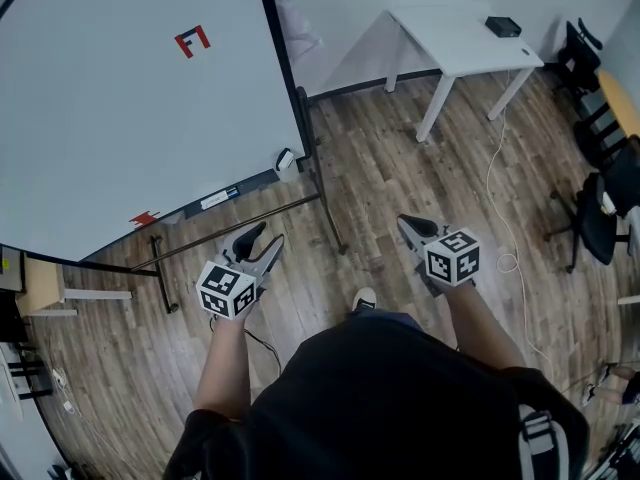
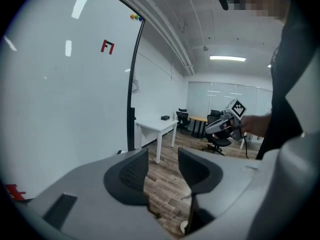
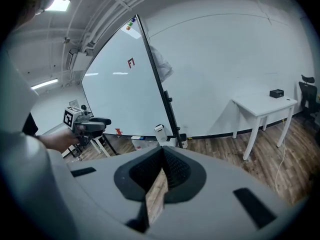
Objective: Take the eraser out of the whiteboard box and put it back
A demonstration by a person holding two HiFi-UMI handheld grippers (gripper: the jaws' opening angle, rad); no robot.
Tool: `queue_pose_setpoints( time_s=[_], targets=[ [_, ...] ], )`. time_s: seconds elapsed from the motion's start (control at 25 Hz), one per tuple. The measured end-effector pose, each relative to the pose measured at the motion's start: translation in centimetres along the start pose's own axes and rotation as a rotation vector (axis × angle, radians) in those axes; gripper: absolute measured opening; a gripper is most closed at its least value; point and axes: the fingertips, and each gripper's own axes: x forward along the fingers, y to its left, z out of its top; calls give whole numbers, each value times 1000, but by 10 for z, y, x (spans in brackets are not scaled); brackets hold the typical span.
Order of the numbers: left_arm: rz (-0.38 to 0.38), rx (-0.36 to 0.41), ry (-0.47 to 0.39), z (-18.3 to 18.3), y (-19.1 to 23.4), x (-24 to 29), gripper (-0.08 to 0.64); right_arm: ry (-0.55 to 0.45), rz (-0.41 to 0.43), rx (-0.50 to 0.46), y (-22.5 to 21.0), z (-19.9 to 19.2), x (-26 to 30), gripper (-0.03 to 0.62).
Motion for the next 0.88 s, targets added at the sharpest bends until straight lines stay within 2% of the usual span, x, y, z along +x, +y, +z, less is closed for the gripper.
queue_pose_setpoints(
  time_s=[0.56,0.88],
  targets=[
    [73,-16,-8,37,11,56,193,26,94,-26,-57,35,31,-5],
    [111,-24,-19,48,7,59,193,31,147,-61,-59,47,37,-5]
  ],
)
